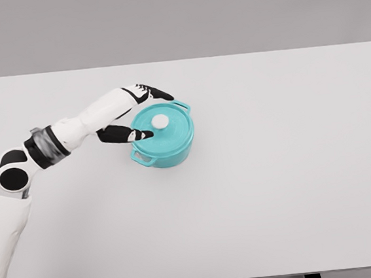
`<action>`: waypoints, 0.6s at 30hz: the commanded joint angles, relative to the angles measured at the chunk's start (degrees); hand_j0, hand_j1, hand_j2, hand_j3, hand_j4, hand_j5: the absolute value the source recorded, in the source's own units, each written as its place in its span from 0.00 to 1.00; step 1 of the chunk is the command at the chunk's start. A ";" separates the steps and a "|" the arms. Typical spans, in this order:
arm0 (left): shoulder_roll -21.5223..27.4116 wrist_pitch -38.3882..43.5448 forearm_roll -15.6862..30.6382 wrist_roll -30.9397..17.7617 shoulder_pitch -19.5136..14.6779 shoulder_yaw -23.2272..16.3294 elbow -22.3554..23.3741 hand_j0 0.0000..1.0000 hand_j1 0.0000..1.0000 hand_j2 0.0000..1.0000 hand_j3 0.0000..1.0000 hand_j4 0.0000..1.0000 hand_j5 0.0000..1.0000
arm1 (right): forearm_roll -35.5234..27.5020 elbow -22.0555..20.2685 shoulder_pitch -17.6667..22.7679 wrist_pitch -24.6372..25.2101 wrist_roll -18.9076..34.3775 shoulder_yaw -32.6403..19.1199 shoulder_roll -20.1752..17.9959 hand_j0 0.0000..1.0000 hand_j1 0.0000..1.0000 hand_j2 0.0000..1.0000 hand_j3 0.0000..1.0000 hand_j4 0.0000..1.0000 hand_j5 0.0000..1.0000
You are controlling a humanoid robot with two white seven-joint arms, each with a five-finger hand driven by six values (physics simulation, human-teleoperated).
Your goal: Open the lid of the pot with left arm
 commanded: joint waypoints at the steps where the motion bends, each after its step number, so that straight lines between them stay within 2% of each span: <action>1: 0.01 1.92 2.43 0.02 0.00 -0.32 0.16 0.81 0.81 0.81 0.81 0.81 0.81 | -0.03 0.01 0.00 -0.01 0.00 0.00 0.00 1.00 1.00 1.00 1.00 1.00 1.00; 7: -0.17 5.61 3.67 0.02 0.09 -0.94 0.34 0.81 0.81 0.81 0.81 0.81 0.81 | -0.03 0.01 0.00 -0.01 0.00 0.00 0.00 1.00 1.00 1.00 1.00 1.00 1.00; 10: 0.10 9.12 7.62 0.02 0.44 -0.94 0.51 0.81 0.81 0.81 0.81 0.81 0.81 | -0.03 0.01 0.00 -0.01 0.00 0.00 0.00 1.00 1.00 1.00 1.00 1.00 1.00; 15: 0.01 9.13 8.15 0.02 0.61 -0.94 0.51 0.79 0.79 0.79 0.79 0.79 0.79 | -0.03 0.01 0.00 0.08 0.00 0.00 0.00 1.00 1.00 1.00 1.00 1.00 1.00; 18: -0.17 9.13 8.50 0.02 0.79 -0.94 0.51 0.74 0.74 0.74 0.74 0.74 0.74 | -0.03 0.01 0.00 -0.01 0.00 0.00 0.00 1.00 1.00 1.00 1.00 1.00 1.00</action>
